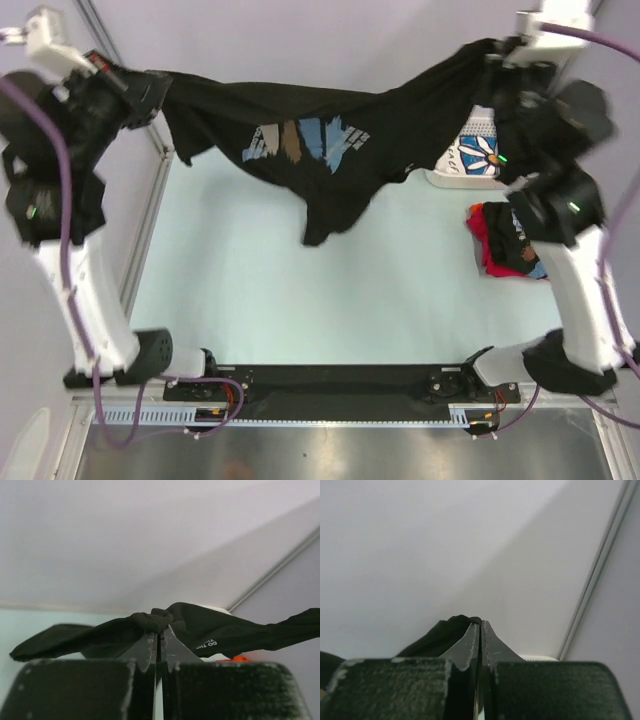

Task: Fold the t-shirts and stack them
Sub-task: Flatten out the tshirt

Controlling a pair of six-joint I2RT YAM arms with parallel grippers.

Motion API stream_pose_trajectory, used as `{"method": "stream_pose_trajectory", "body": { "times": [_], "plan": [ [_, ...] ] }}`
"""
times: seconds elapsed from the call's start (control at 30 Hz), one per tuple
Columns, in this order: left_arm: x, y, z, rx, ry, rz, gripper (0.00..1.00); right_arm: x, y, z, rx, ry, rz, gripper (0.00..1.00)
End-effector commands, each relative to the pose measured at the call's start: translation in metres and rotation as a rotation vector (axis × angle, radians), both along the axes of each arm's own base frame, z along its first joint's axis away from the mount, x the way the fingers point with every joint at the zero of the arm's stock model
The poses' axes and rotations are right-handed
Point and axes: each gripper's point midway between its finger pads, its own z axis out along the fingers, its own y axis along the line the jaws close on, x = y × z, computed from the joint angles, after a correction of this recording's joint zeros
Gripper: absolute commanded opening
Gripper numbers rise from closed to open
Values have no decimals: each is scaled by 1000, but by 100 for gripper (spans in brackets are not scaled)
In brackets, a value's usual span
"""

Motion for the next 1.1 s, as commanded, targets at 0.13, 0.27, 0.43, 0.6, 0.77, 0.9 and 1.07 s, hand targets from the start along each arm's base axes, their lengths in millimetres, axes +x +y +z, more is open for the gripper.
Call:
{"method": "stream_pose_trajectory", "body": {
  "times": [0.13, 0.27, 0.43, 0.6, 0.77, 0.9, 1.07],
  "plan": [
    [-112, -3, 41, 87, -176, 35, 0, -113, -48, 58, 68, -142, -56, 0],
    [-139, 9, 56, 111, -237, 112, 0, -126, -54, 59, 60, -145, -76, 0],
    [-110, 14, 51, 96, -194, 136, 0, -124, -57, 63, 23, -162, -129, 0],
    [-37, 12, 23, 41, -64, 110, 0, -92, -45, 61, -46, -173, -222, 0],
    [18, 8, 17, 31, -53, 74, 0, -32, -58, 41, 4, -135, -235, 0],
    [57, 8, 8, 34, -45, 63, 0, 29, -64, 7, -7, -53, -219, 0],
    [114, 7, -25, 27, 16, 45, 0, 106, -55, -38, 27, 47, -188, 0]
  ]
}}
